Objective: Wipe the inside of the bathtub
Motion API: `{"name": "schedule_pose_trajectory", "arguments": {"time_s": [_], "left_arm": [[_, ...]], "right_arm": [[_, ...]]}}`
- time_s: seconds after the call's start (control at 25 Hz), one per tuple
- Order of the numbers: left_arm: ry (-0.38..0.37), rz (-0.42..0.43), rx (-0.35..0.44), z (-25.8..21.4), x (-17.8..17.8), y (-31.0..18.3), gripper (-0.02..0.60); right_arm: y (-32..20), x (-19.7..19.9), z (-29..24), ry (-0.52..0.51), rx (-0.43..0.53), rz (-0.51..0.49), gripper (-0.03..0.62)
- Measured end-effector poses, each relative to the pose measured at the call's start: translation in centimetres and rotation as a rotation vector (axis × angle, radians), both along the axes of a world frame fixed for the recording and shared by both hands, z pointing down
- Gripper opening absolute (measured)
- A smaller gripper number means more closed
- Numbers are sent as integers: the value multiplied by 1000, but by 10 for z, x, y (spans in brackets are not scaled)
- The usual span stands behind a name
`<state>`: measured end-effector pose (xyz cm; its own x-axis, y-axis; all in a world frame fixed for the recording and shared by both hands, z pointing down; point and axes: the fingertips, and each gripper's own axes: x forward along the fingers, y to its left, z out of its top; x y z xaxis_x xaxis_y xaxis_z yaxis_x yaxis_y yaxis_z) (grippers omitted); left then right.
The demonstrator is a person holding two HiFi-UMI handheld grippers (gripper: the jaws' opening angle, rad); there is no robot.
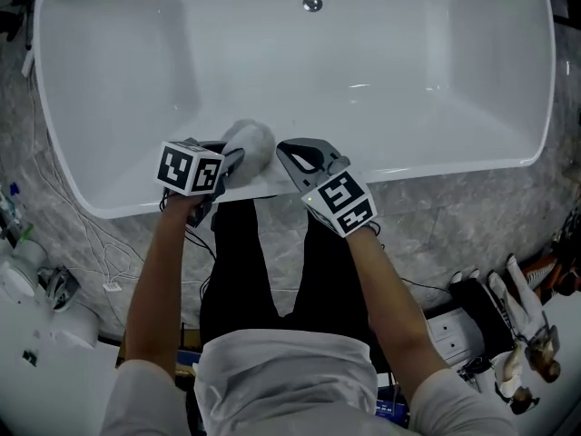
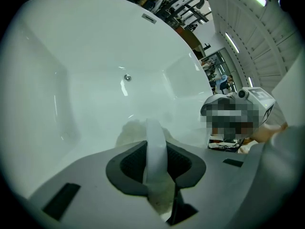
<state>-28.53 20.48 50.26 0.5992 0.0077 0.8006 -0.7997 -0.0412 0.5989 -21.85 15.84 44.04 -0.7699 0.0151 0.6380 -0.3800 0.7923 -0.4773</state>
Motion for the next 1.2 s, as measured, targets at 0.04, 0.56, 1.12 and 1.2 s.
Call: {"name": "schedule_pose_trajectory", "arguments": {"time_s": [0.04, 0.56, 1.12, 1.2], "left_arm": [[1, 7, 0, 0, 8, -3, 100], [23, 83, 20, 7, 92, -41, 100], [56, 165, 63, 8, 197, -85, 100], [63, 185, 72, 8, 216, -94, 100]], "right_arm": [[-3, 8, 0, 1, 1, 8, 20], [-45, 110, 12, 41, 18, 189, 20], [-114, 249, -8, 105, 133, 444, 21], [-122, 272, -10, 123, 151, 483, 21]]}}
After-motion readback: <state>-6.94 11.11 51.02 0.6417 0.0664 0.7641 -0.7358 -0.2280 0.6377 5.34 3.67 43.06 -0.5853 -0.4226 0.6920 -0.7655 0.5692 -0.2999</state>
